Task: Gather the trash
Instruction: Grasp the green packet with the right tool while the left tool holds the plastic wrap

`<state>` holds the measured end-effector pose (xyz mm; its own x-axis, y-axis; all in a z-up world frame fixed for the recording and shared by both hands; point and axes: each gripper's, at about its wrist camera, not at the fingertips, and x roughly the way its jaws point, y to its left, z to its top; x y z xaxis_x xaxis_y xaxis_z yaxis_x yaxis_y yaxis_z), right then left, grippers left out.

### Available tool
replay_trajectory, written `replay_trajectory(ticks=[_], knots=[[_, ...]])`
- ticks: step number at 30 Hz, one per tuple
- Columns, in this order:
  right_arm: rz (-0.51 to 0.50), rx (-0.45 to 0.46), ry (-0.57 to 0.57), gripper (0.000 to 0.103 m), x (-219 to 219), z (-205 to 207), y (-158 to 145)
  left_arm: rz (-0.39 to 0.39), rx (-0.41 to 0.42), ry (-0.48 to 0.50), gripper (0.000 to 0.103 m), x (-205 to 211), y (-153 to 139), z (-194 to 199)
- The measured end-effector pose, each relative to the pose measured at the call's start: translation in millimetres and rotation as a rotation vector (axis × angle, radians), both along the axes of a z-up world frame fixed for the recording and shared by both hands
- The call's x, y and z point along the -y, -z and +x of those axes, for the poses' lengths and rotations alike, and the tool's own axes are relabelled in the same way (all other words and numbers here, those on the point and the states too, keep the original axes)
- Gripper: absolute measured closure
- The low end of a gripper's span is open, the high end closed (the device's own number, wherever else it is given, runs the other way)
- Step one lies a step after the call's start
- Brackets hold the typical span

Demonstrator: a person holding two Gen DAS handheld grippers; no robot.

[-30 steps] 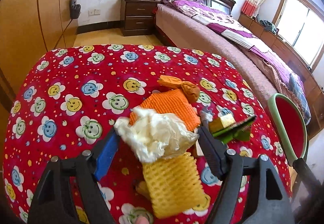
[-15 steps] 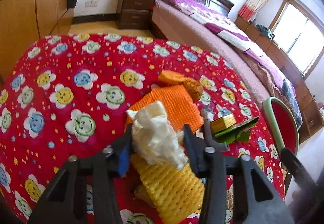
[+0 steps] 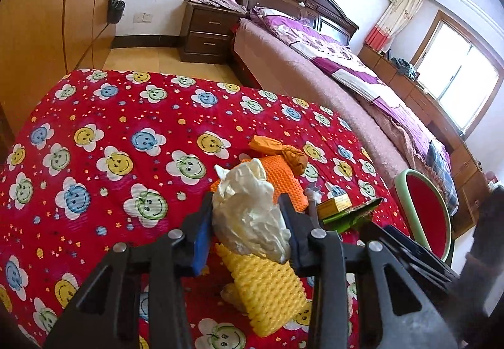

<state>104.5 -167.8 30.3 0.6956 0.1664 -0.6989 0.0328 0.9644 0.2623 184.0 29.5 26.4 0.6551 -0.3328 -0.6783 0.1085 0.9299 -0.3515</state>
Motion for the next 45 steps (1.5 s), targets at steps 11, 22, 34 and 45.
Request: replay_trajectory(ticks=[11, 22, 34, 45], knots=[[0.043, -0.029, -0.015, 0.029, -4, 24, 24, -0.011, -0.011, -0.017, 0.063, -6, 6, 1], [0.09, -0.002, -0.003, 0.053, 9, 9, 20, 0.028, 0.012, 0.003, 0.063, 12, 6, -4], [0.094, 0.071, 0.017, 0.084, 32, -27, -1, 0.048, 0.046, 0.047, 0.063, 33, -9, -18], [0.126, 0.048, -0.006, 0.052, 33, -32, -4, 0.047, 0.051, 0.035, 0.063, 35, -15, -30]])
